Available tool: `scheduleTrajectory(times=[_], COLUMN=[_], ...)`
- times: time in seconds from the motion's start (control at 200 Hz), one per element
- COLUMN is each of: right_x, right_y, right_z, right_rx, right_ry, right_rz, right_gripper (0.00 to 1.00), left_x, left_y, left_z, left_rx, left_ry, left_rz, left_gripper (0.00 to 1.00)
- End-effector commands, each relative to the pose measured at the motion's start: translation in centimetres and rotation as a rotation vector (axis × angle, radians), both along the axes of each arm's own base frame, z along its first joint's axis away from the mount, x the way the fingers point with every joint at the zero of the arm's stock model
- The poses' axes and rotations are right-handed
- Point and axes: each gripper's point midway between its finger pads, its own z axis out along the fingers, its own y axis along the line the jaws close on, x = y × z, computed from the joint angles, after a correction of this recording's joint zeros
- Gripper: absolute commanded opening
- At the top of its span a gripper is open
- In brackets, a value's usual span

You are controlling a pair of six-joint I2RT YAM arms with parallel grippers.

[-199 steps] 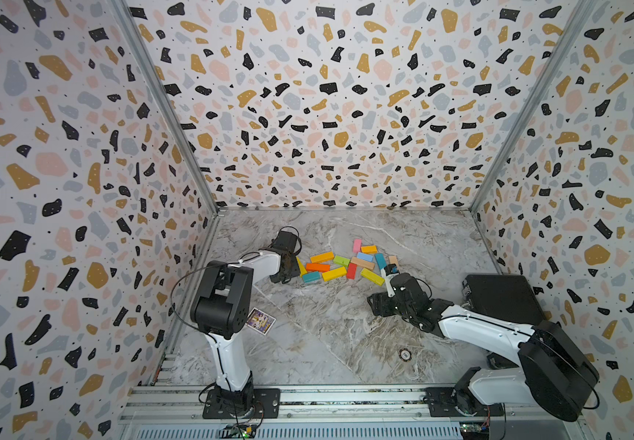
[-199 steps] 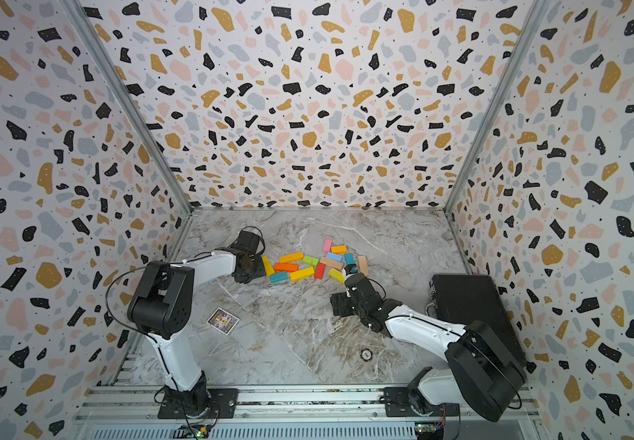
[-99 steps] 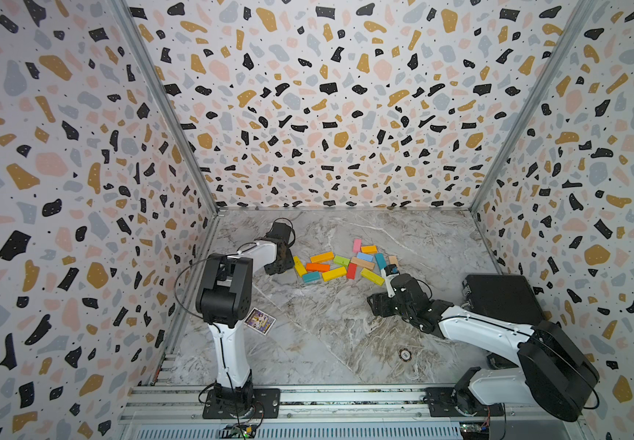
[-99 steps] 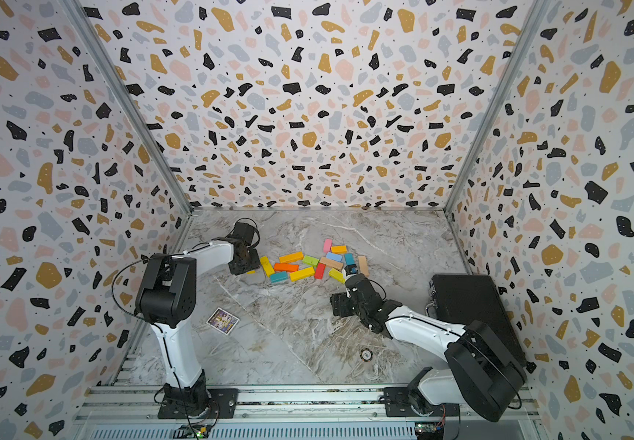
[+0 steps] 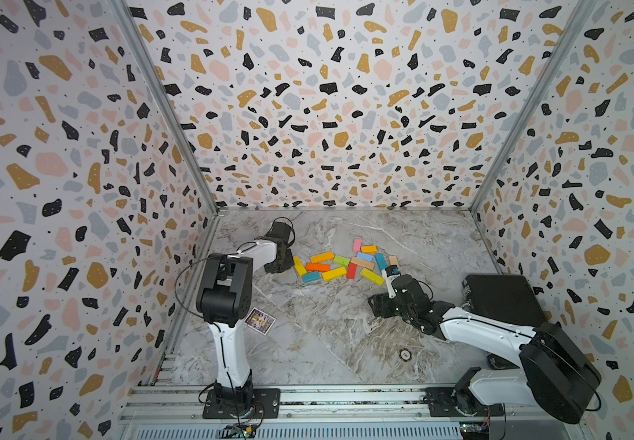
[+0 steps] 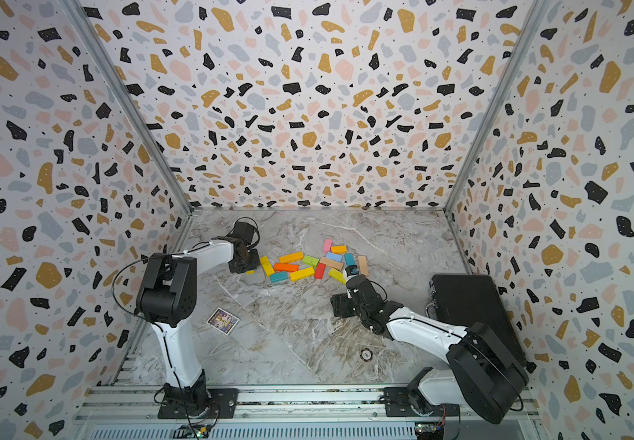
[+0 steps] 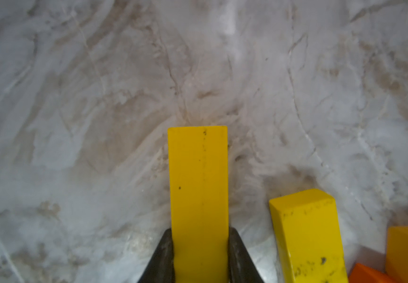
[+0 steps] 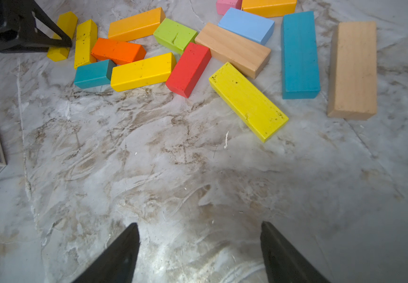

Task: Assemble the letter h with building blocks
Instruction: Pick up the building block from the center of the board.

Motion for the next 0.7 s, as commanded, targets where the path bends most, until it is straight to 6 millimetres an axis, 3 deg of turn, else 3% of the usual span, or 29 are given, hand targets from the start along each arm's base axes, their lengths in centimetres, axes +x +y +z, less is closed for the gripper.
scheduleTrajectory(times=[0.0, 0.38, 0.541, 0.696], right_x=[0.1, 0.0, 0.0, 0.0], right_y=[-0.1, -0.3, -0.3, -0.2], right_z=[0.9, 1.2, 1.1, 0.9], right_rx=[0.018, 0.030, 0.030, 0.027], right_ry=[-0.029, -0.038, -0.035, -0.031], right_rz=[-0.013, -0.017, -0.015, -0.015], right_gripper=[0.79, 0.79, 0.79, 0.79], left_x=[-2.6, -9.6, -12.8, -14.2], left_y=[-1.3, -3.2, -4.6, -5.8], left_z=[0.9, 5.9, 4.8, 3.2], left_rx=[-0.008, -0.024, -0.070, -0.075], left_ry=[0.020, -0.099, -0.084, -0.057], left_rz=[-0.042, -0.116, -0.151, -0.201], left_gripper=[0.21, 0.20, 0.19, 0.19])
